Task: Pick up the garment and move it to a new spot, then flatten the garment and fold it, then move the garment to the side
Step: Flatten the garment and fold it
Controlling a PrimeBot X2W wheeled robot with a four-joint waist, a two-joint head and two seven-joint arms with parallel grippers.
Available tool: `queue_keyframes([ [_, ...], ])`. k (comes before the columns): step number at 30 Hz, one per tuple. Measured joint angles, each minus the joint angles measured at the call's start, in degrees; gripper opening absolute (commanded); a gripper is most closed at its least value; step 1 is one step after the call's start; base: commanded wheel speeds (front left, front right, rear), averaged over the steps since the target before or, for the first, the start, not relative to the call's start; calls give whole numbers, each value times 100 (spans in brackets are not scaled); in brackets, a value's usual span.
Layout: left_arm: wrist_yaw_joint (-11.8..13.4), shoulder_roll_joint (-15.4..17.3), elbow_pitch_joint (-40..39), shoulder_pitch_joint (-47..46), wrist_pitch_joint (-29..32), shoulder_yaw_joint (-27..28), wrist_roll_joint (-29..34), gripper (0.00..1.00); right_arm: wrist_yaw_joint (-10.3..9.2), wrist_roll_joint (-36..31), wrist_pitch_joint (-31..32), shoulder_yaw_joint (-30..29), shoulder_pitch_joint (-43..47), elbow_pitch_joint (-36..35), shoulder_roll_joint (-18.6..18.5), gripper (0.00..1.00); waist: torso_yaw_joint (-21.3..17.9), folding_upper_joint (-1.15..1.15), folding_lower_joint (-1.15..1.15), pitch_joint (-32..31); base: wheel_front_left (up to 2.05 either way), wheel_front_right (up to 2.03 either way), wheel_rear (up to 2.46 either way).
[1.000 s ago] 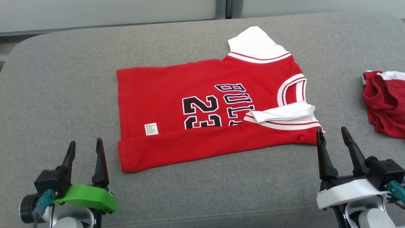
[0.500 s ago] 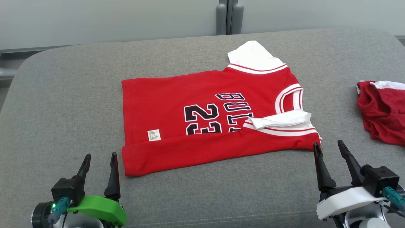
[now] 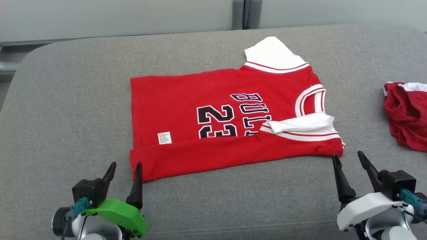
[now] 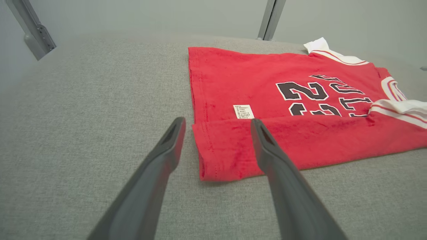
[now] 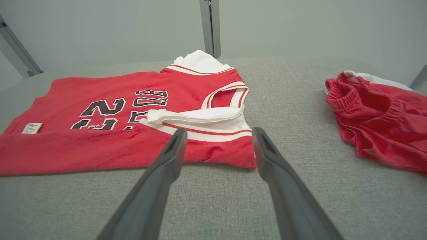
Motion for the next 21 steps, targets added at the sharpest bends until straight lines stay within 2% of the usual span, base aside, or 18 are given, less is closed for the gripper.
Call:
queue_keyframes([
  [5,-210,-99,220,-229,315,-134,-153,100,1,-58,175,-52,-289,398,-119,100,11,0,0,206,0,0,0],
  [21,-581,-380,1178,-888,405,-85,-493,100,1,-41,172,-60,-1487,1876,-458,100,52,0,0,1045,0,0,0],
])
